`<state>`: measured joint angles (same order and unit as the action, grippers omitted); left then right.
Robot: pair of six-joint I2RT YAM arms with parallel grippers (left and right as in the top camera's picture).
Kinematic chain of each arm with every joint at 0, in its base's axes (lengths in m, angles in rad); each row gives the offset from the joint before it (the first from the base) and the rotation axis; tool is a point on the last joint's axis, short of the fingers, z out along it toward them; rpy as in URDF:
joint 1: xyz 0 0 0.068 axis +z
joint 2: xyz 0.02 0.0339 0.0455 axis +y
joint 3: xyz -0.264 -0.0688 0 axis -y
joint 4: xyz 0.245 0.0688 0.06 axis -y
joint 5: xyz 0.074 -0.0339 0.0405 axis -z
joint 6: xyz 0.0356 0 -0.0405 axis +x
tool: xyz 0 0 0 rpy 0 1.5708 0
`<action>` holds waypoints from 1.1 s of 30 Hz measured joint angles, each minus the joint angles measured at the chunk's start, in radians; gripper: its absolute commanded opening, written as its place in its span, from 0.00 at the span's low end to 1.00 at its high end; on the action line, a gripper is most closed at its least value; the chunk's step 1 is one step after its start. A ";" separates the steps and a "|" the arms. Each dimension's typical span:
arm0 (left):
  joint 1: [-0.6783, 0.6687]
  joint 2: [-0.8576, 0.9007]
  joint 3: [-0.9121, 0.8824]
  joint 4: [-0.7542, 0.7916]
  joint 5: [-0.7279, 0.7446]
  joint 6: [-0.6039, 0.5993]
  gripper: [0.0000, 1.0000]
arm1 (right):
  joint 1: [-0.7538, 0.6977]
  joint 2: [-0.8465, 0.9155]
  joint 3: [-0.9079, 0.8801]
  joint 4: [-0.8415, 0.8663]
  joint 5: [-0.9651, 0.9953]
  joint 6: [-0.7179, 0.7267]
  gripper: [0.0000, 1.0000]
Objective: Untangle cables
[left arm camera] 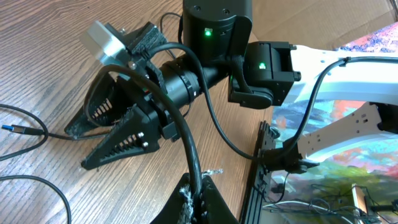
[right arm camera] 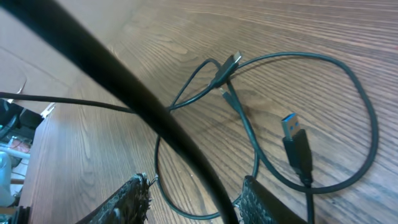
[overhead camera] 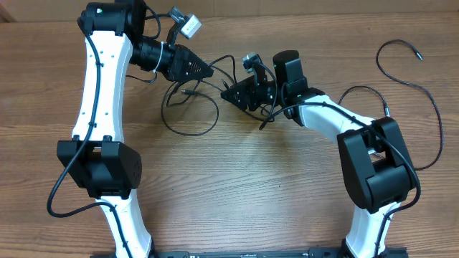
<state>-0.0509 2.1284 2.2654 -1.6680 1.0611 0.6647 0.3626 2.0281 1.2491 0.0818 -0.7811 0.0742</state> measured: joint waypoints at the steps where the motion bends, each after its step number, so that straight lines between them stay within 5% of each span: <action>1: 0.000 0.000 0.000 0.000 0.000 0.000 0.04 | 0.000 0.000 0.000 0.000 -0.001 0.000 0.46; 4: 0.000 0.000 0.000 0.000 0.000 0.000 0.04 | 0.000 0.000 0.000 0.000 0.000 0.000 0.42; 7: 0.000 0.000 0.000 0.000 0.000 0.000 0.04 | 0.000 0.000 0.000 -0.002 -0.009 0.002 0.19; 12: 0.000 0.000 0.000 0.000 0.000 0.000 0.05 | 0.000 0.000 0.000 -0.008 -0.062 0.008 0.04; 33: 0.000 0.000 0.000 0.005 -0.044 -0.011 0.08 | -0.003 0.000 0.000 -0.430 -0.131 0.061 0.04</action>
<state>-0.0509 2.1284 2.2654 -1.6630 1.0168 0.6540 0.3595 2.0277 1.2491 -0.3485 -0.9119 0.1356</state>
